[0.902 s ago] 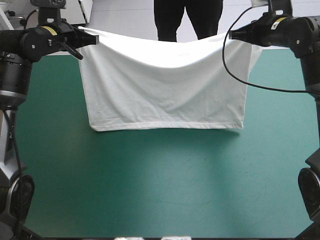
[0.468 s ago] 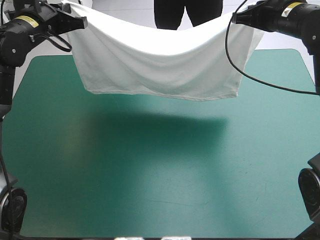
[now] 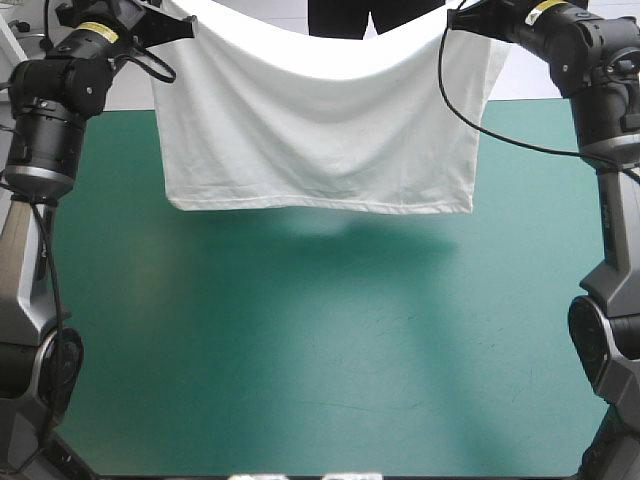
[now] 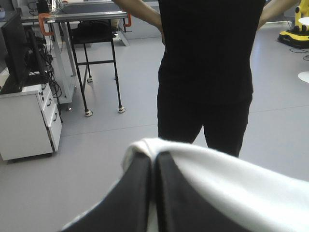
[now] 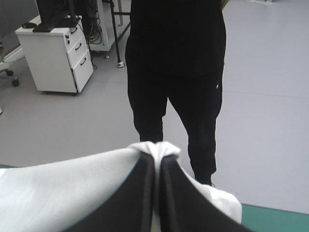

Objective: Fold the cloth

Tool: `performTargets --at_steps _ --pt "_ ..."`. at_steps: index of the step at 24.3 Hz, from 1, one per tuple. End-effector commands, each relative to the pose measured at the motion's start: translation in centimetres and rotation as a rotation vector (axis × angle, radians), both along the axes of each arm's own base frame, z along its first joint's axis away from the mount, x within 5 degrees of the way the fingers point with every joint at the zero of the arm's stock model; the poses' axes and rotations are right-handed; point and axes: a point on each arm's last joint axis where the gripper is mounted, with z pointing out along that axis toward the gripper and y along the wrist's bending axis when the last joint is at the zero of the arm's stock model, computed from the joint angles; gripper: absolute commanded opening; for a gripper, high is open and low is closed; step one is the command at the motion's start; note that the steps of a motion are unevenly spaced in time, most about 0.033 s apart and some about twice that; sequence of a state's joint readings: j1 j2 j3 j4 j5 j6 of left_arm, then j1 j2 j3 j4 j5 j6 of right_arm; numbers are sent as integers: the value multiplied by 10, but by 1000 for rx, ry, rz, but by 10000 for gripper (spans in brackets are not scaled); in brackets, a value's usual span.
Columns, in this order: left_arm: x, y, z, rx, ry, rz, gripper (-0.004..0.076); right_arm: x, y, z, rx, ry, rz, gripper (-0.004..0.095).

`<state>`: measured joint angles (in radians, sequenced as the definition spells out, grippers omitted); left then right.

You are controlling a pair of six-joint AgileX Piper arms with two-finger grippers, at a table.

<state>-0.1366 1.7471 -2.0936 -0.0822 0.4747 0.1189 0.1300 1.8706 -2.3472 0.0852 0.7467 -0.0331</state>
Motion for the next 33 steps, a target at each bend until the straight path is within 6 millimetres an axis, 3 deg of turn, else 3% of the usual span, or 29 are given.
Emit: performTargets --at_steps 1,7,11,13,15,19,23,29,33 --pt "-10 3 30 -29 -228 14 -9 -15 -4 37 5 -256 -26 -17" --pt "2 1 22 -32 -225 16 -9 -13 -5 35 -15 -237 -34 -17" --pt "18 -2 -3 -12 -92 7 -9 -3 -3 11 -30 -89 -26 -17" --pt "26 -4 -23 13 44 -1 -9 8 -2 -16 -39 59 -23 -17" --pt "38 -6 -57 50 237 -10 -9 17 0 -45 -51 184 -24 -17" --pt "40 -6 -121 109 499 -12 -9 20 0 -123 -142 492 -2 -17" --pt "7 -3 -154 103 627 -16 -9 -10 -5 -164 -165 620 0 -17" --pt "-75 6 -195 96 801 -29 -9 -82 -8 -205 -90 784 28 -17" --pt "-132 14 -241 107 987 -34 -9 -129 -11 -238 -60 908 37 -17"
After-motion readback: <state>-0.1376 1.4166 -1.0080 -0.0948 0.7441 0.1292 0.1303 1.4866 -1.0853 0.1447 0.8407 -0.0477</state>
